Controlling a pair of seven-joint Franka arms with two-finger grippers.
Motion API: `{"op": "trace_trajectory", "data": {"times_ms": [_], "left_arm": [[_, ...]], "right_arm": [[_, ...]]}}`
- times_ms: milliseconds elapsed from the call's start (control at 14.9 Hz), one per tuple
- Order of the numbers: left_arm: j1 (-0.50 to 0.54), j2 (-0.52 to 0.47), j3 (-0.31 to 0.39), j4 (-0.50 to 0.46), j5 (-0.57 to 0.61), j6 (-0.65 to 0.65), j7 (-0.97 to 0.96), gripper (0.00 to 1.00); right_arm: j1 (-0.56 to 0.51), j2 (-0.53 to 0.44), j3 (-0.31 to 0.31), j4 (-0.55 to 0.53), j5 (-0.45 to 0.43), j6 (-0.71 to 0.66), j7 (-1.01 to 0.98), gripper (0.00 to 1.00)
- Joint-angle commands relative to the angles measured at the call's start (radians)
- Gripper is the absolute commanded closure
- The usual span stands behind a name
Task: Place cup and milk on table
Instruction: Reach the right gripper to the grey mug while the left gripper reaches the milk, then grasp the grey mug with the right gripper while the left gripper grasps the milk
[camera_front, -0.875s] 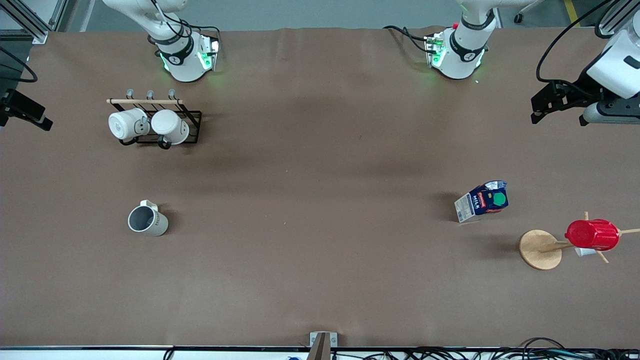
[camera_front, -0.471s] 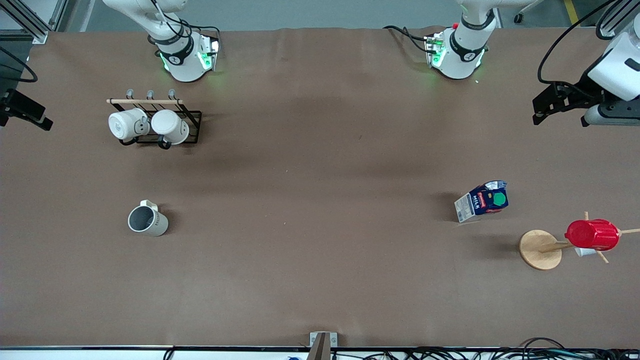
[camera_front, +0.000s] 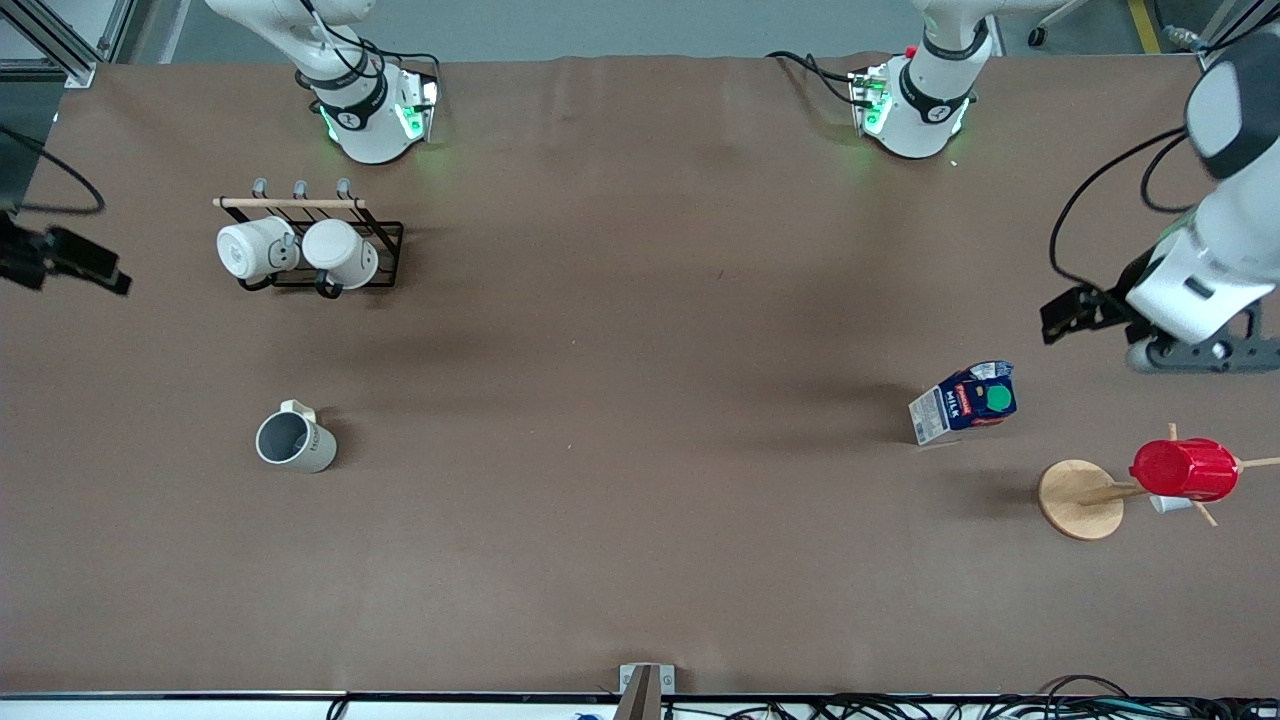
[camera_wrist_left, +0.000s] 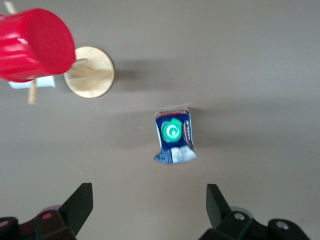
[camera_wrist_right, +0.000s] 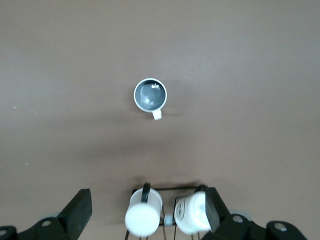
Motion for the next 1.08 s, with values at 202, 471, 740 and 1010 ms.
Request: {"op": "trace_trajectory", "data": {"times_ms": [202,471,740,1010], "left_arm": [[-0.005,0.116,-0.006,-0.043,0.007,0.109,-0.083,0.0],[-0.006,0.174,-0.011,-0.048,0.007,0.136,-0.083,0.0],[-0.009,0.188,-0.012,-0.101,0.009,0.19,-0.082,0.0],[-0.014,0.193,-0.015,-0.115,0.013,0.216,-0.059,0.0]], "right_arm": [[-0.029,0.243,0.0,-0.044,0.017,0.258,-0.206,0.0],[-0.022,0.282,0.0,-0.24,0.011,0.574,-0.269,0.0],[-0.016,0.351,0.0,-0.28,0.006,0.689,-0.295,0.0],[-0.005,0.372,0.0,-0.383,0.0,0.865,-0.307,0.0]]}}
